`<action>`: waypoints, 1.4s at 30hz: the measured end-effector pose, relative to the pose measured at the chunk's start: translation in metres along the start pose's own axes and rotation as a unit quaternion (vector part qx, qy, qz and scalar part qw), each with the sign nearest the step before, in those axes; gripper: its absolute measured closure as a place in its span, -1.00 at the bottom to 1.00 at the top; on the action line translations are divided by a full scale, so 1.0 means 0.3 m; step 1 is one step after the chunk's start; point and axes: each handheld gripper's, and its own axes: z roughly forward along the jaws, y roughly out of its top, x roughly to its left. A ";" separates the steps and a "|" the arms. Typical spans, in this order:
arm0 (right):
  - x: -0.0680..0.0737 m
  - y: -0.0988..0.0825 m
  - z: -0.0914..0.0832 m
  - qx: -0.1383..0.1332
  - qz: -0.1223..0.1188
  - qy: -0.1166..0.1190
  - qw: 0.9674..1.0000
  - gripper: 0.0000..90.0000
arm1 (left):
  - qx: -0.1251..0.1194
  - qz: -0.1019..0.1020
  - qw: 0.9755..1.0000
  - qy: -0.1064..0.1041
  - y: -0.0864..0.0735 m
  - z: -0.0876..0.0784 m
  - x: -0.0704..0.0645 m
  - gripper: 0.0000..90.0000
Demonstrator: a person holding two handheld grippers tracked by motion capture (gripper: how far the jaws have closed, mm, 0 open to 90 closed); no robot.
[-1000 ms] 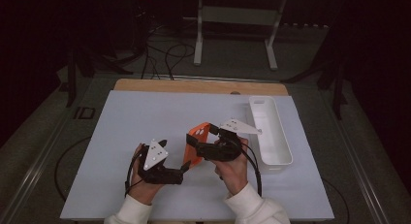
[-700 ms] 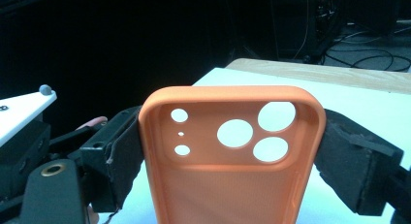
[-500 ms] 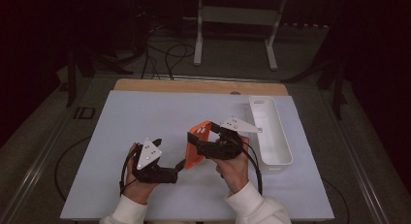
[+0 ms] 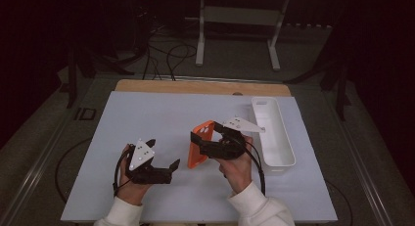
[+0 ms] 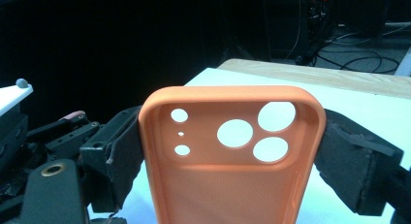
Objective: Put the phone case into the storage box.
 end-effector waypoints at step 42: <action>-0.039 0.031 0.002 -0.005 -0.004 -0.026 1.000 -0.63 | 0.004 -0.012 1.000 0.013 -0.028 -0.059 0.081 -1.00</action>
